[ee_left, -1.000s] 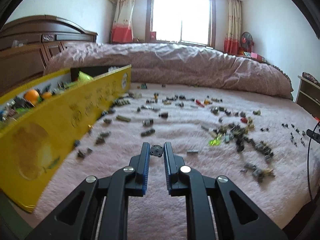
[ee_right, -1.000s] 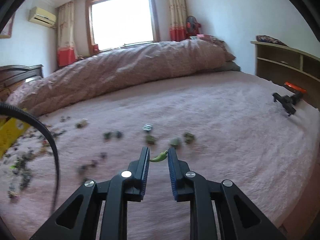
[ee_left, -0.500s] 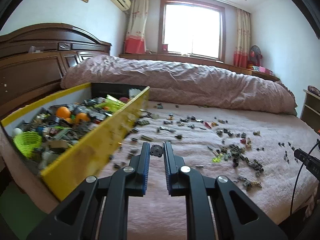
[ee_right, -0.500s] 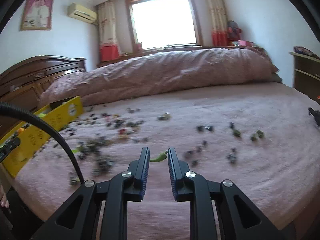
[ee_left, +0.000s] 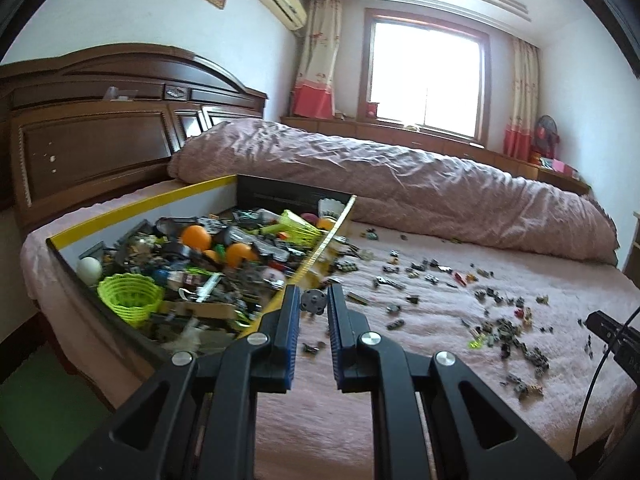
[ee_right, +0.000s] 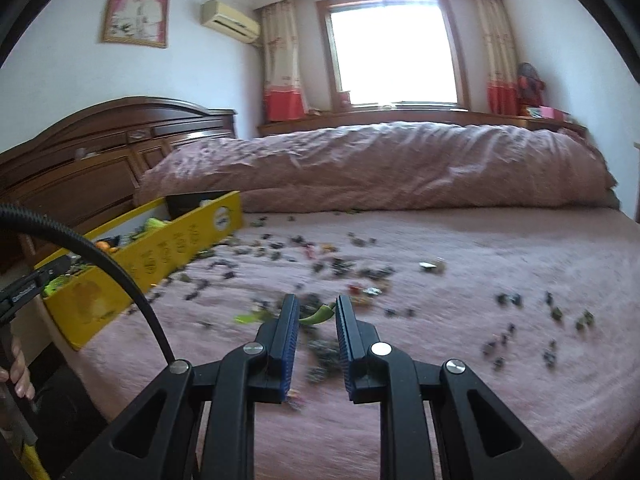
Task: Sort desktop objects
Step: 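Carry the grey round piece in the left gripper toward the yellow box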
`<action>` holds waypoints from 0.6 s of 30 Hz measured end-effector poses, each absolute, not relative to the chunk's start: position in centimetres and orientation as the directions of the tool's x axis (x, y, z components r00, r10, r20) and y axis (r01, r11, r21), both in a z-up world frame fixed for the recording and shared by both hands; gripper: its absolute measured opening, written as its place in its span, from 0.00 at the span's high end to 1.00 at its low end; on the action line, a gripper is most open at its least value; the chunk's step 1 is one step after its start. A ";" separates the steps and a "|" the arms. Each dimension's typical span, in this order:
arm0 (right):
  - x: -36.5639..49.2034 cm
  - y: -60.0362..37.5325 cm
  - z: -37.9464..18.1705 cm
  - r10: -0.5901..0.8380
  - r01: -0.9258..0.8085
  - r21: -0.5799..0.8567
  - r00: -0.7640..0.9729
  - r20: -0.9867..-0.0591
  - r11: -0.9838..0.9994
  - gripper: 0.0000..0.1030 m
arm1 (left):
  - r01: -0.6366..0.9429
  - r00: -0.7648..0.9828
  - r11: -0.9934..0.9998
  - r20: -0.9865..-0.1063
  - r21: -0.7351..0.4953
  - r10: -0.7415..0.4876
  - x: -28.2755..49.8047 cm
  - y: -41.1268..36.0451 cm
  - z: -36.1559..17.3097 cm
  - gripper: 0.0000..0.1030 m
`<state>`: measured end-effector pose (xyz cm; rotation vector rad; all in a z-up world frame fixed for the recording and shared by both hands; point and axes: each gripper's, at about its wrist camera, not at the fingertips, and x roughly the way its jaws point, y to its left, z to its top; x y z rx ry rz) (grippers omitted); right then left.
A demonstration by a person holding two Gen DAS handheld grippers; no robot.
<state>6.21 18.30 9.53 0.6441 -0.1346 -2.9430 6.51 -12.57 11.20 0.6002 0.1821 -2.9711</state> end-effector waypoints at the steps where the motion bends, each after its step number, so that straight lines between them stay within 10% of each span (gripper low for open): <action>1: 6.0 17.5 9.8 -0.160 0.125 0.112 -0.899 -0.408 -0.986 0.82 | 0.134 -0.915 -0.986 -0.394 -0.101 -0.084 6.6 -13.0 11.3 0.86; 18: 0.7 4.9 12.1 -0.428 0.434 0.092 -0.791 -0.436 -0.896 0.82 | 0.266 -0.893 -0.958 -0.401 -0.108 -0.203 5.7 -19.7 11.9 0.86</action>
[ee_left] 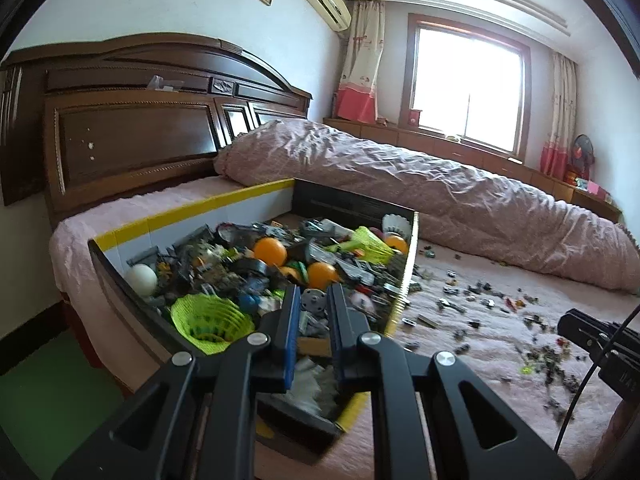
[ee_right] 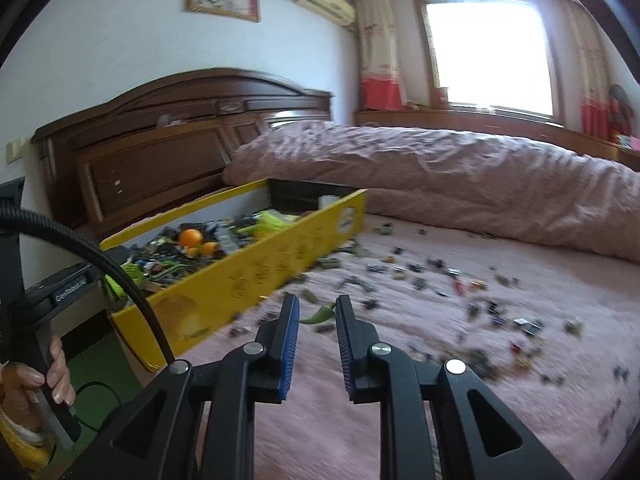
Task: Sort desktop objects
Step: 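Carry the grey round piece in the left gripper toward the yellow box, then open the left gripper over the box to release the grey piece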
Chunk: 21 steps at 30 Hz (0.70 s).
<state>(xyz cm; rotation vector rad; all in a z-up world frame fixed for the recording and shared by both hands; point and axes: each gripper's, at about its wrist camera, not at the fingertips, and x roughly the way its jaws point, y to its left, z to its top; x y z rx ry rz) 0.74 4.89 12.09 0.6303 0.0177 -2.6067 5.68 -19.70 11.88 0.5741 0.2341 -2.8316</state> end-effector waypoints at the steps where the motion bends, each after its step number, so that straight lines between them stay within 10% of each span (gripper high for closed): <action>1: 0.4 4.0 12.2 -0.440 0.451 0.088 -0.782 -0.441 -0.888 0.82 | 0.272 -0.892 -0.956 -0.400 -0.105 -0.210 5.4 -20.0 11.9 0.86; 21: -5.3 -10.7 12.8 -0.596 0.625 0.103 -0.662 -0.454 -0.773 0.81 | 0.413 -0.817 -0.910 -0.453 -0.031 -0.356 0.5 -29.0 11.7 0.86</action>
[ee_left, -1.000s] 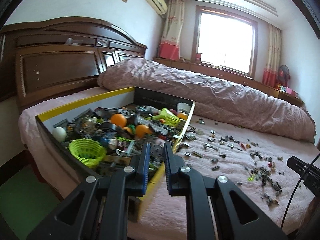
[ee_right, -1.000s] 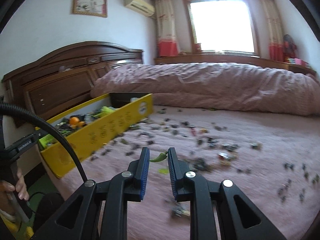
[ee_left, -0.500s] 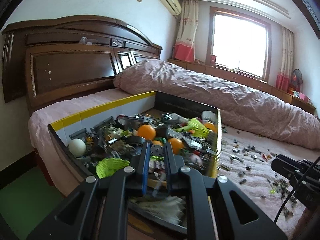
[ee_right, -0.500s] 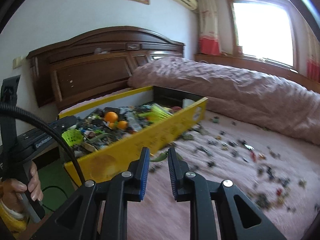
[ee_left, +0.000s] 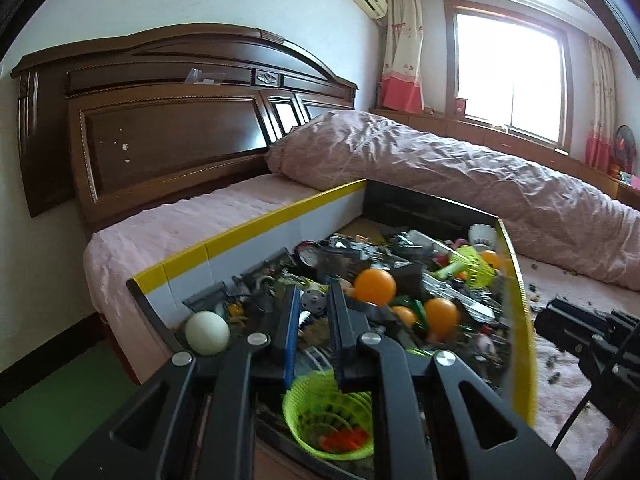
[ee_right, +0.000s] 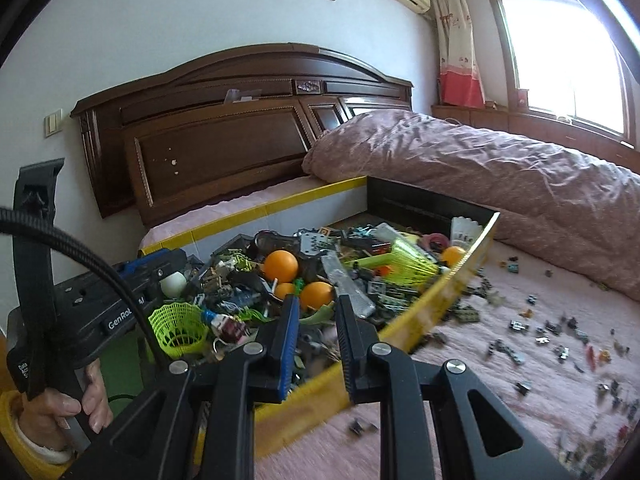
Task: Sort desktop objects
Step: 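Open the left gripper over the box to release the grey piece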
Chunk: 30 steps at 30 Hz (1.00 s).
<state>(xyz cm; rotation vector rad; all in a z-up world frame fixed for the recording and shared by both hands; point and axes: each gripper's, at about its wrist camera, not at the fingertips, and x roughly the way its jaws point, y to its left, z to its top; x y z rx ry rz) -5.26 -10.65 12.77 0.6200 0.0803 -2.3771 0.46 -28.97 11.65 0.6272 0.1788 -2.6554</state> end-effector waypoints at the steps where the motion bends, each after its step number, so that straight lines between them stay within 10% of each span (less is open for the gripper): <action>1: -5.6 -11.3 12.6 -0.598 0.628 0.104 -0.657 -0.459 -0.771 0.81 | 0.420 -0.811 -0.907 -0.459 -0.028 -0.362 0.1 -29.4 11.6 0.86; 11: -7.8 -13.7 11.3 -0.604 0.634 0.127 -0.629 -0.489 -0.763 0.81 | 0.448 -0.775 -0.894 -0.504 -0.013 -0.381 -2.2 -31.8 11.0 0.86; 17: -7.9 -14.3 11.3 -0.613 0.638 0.139 -0.623 -0.486 -0.758 0.61 | 0.444 -0.775 -0.896 -0.499 0.005 -0.387 -2.4 -31.2 10.7 0.32; 30: -6.4 -14.5 12.0 -0.618 0.656 0.088 -0.645 -0.450 -0.749 0.39 | 0.413 -0.795 -0.909 -0.465 0.056 -0.390 -2.1 -29.1 11.8 0.18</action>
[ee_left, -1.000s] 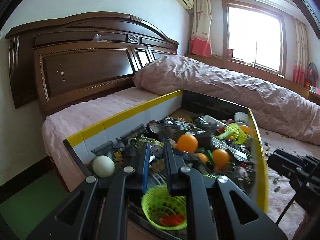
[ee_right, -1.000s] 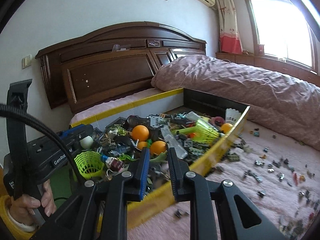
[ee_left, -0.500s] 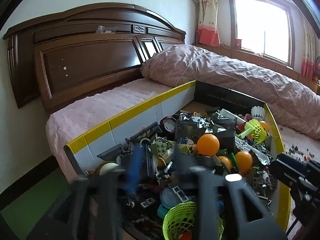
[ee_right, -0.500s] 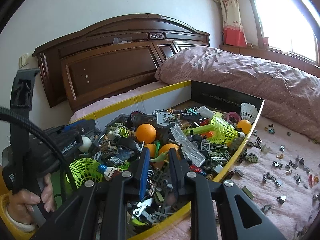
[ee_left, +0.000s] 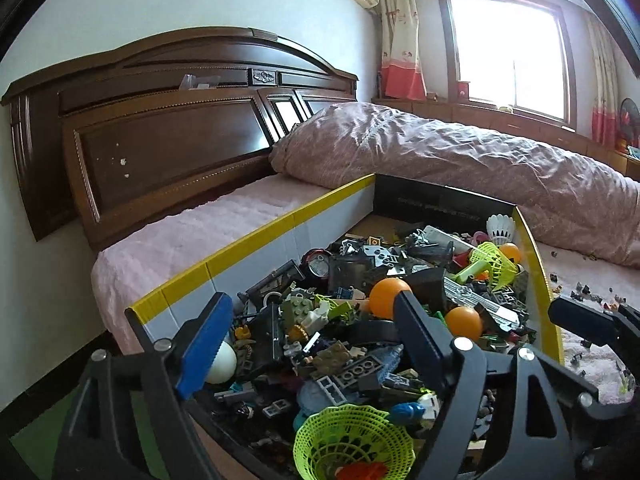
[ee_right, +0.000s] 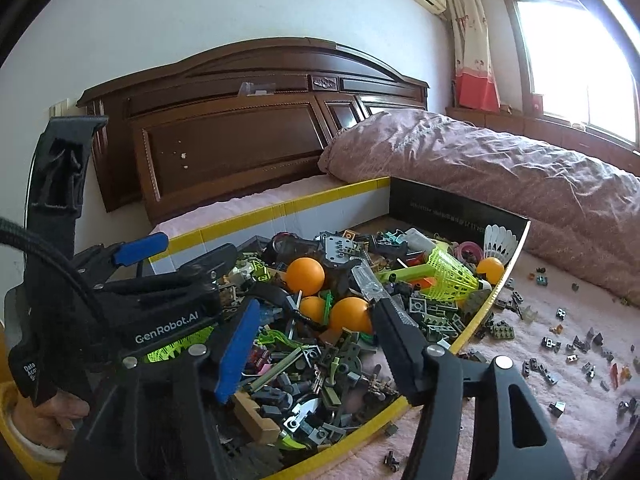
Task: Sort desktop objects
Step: 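Open the left gripper over the box to release the grey piece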
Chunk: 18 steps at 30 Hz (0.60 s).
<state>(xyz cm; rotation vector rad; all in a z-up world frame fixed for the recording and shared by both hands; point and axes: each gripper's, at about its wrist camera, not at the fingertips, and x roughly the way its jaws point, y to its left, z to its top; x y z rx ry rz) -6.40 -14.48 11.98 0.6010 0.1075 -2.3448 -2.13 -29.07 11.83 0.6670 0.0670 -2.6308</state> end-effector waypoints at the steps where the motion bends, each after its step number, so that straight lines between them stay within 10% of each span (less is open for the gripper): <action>1: -6.3 -14.4 12.0 -0.619 0.657 0.090 -0.644 -0.449 -0.748 0.37 | 0.411 -0.796 -0.910 -0.464 0.058 -0.389 -2.1 -28.9 11.9 0.18; 18: -3.6 -10.5 14.1 -0.631 0.629 0.152 -0.670 -0.391 -0.762 0.36 | 0.368 -0.825 -0.928 -0.441 0.053 -0.352 -0.3 -25.6 14.0 0.17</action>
